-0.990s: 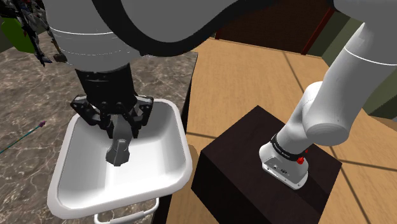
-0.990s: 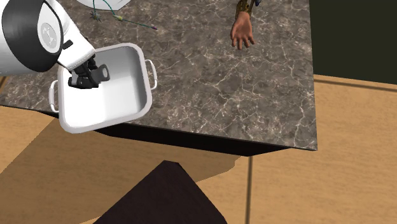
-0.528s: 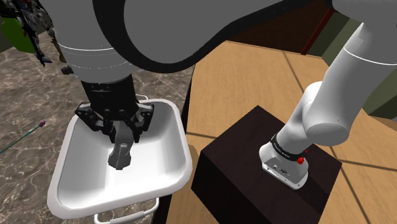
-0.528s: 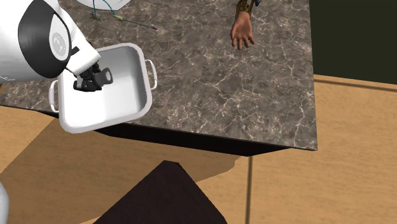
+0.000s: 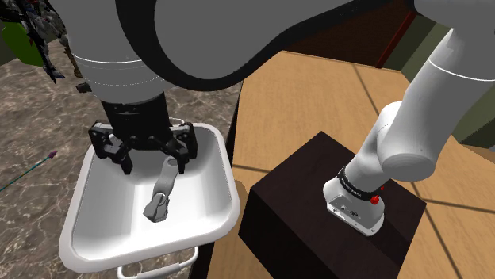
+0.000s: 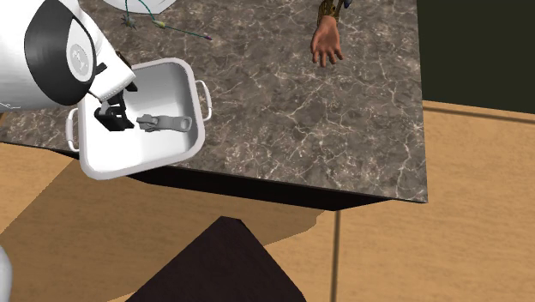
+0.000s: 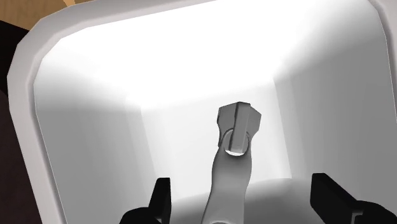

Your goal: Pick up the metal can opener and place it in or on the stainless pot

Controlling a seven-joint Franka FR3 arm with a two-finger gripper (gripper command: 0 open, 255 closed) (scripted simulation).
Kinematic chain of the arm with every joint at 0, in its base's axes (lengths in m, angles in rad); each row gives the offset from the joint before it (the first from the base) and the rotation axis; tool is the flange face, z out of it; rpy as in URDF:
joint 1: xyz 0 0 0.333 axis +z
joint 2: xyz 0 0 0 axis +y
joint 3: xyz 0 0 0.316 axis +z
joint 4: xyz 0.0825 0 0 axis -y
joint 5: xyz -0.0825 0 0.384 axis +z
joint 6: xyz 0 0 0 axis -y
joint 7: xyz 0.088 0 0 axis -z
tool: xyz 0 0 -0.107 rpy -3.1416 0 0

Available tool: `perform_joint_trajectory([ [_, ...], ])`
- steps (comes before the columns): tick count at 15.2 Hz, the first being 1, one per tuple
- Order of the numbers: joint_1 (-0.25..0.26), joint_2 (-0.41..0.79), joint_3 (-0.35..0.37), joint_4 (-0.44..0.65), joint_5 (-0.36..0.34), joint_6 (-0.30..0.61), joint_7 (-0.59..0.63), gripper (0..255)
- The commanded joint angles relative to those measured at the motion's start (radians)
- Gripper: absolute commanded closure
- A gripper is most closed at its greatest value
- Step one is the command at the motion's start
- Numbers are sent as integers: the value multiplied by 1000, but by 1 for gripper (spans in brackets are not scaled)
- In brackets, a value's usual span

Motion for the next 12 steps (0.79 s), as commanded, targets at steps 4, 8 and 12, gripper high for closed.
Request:
perform_joint_trajectory([
  [4, -6, -13, -3, 87, 7, -98, -5, 0],
  [8, -7, -14, -3, 112, 8, -125, -5, 0],
  [12, -7, -14, -3, 112, 8, -125, -5, 0],
])
